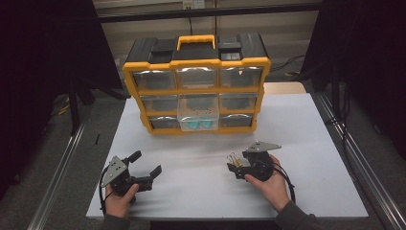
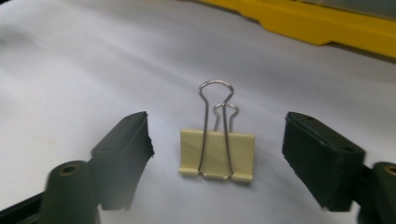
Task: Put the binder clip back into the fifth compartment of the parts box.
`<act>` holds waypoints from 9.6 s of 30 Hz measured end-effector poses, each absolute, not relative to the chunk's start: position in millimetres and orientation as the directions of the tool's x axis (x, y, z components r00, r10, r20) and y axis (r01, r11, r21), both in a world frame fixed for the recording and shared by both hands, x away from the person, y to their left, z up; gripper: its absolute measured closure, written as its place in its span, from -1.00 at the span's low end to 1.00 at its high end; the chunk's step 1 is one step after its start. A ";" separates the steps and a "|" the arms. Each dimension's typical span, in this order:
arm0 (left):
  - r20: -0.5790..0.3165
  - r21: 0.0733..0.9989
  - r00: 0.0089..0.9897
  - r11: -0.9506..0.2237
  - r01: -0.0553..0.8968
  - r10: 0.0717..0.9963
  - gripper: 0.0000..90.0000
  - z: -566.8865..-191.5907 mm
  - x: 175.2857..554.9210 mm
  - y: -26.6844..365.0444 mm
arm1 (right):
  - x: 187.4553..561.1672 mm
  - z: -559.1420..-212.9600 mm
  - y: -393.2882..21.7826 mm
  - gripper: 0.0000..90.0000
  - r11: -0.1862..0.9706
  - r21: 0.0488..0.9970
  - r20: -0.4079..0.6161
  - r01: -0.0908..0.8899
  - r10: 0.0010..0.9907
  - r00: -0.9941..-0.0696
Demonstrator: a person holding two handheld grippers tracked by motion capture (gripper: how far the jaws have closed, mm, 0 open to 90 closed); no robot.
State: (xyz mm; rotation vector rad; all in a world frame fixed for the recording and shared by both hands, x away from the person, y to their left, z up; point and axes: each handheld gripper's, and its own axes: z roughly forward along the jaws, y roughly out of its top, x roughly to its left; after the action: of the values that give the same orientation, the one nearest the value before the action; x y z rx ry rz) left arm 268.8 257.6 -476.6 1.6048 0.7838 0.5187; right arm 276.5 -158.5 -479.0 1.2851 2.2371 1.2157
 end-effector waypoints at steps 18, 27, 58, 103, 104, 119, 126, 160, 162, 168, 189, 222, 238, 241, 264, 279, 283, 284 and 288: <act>-0.094 0.978 0.672 -0.059 0.201 0.735 -0.96 -476.9 269.0 257.8 | 279.5 -484.1 -153.5 0.12 0.290 0.762 0.116 0.579 0.819 -0.562; -0.079 0.977 0.675 -0.076 0.197 0.733 -0.96 -476.7 269.2 258.6 | 276.9 -467.9 -163.0 0.12 0.198 0.830 0.154 0.521 0.817 -0.555; -0.090 0.979 0.673 -0.058 0.195 0.735 -0.96 -476.8 269.4 256.4 | 284.9 -394.5 -178.0 0.12 0.028 0.936 0.183 0.351 0.814 -0.551; -0.127 0.979 0.662 -0.014 0.203 0.739 -0.96 -476.8 269.5 255.6 | 306.1 -333.8 -169.9 0.12 -0.046 0.972 0.170 0.229 0.812 -0.558; -0.103 0.979 0.668 -0.044 0.200 0.737 -0.96 -476.4 269.8 257.8 | 306.7 -332.6 -168.9 0.12 -0.047 0.973 0.169 0.226 0.812 -0.558; -0.107 0.979 0.667 -0.038 0.199 0.737 -0.96 -475.7 269.9 259.1 | 317.2 -320.0 -155.5 0.12 -0.033 0.978 0.146 0.204 0.810 -0.567; -0.105 0.980 0.662 -0.037 0.198 0.742 -0.96 -475.2 269.7 259.5 | 322.8 -318.0 -148.6 0.12 -0.023 0.980 0.133 0.198 0.811 -0.569; -0.115 0.980 0.666 -0.027 0.199 0.737 -0.96 -475.5 270.4 259.8 | 338.0 -323.7 -117.5 0.12 0.022 0.978 0.109 0.207 0.793 -0.599; -0.116 0.980 0.666 -0.026 0.199 0.737 -0.96 -475.5 270.4 259.7 | 338.7 -324.7 -116.1 0.12 0.027 0.978 0.105 0.206 0.791 -0.603; -0.116 0.980 0.666 -0.026 0.199 0.737 -0.96 -475.6 270.5 259.7 | 340.4 -328.2 -110.5 0.12 0.038 0.976 0.103 0.213 0.786 -0.610; -0.112 0.980 0.662 -0.027 0.196 0.741 -0.96 -475.7 270.8 259.6 | 344.7 -337.0 -97.8 0.12 0.059 0.970 0.104 0.238 0.781 -0.616; -0.107 0.980 0.673 -0.039 0.198 0.732 -0.96 -475.9 271.6 259.1 | 342.3 -340.7 -104.8 -0.63 0.075 0.962 0.097 0.262 0.804 -0.586; -0.118 0.979 0.664 -0.024 0.201 0.739 -0.96 -476.6 272.9 258.9 | 312.2 -351.8 -141.1 -0.88 0.052 0.973 0.100 0.223 0.778 -0.620; -0.114 0.979 0.663 -0.028 0.200 0.740 -0.96 -476.5 272.7 258.7 | 306.2 -355.1 -147.5 -0.89 0.039 0.975 0.109 0.219 0.774 -0.624; -0.105 0.979 0.661 -0.041 0.202 0.743 -0.96 -476.8 272.9 258.2 | 272.3 -397.1 -197.3 -0.93 0.014 0.972 0.138 0.234 0.774 -0.618; -0.112 0.978 0.662 -0.037 0.206 0.741 -0.96 -477.1 272.8 257.0 | 254.5 -420.1 -227.2 -0.93 0.011 0.969 0.141 0.249 0.801 -0.582; -0.112 0.978 0.664 -0.038 0.207 0.739 -0.97 -477.3 272.9 256.9 | 249.3 -425.9 -234.2 -0.92 0.016 0.967 0.137 0.255 0.808 -0.573; -0.112 0.978 0.664 -0.038 0.207 0.740 -0.96 -477.2 272.9 256.7 | 248.3 -427.1 -236.0 -0.92 0.016 0.967 0.137 0.255 0.810 -0.571; -0.111 0.978 0.663 -0.038 0.206 0.741 -0.96 -477.2 272.9 256.7 | 243.7 -431.9 -245.1 -0.92 0.013 0.965 0.140 0.261 0.818 -0.559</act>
State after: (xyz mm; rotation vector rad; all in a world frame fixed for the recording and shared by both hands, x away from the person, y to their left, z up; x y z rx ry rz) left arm 272.9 256.7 -477.2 1.5876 0.8002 0.5152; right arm 243.7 -245.1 -431.9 1.1014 1.8301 1.5737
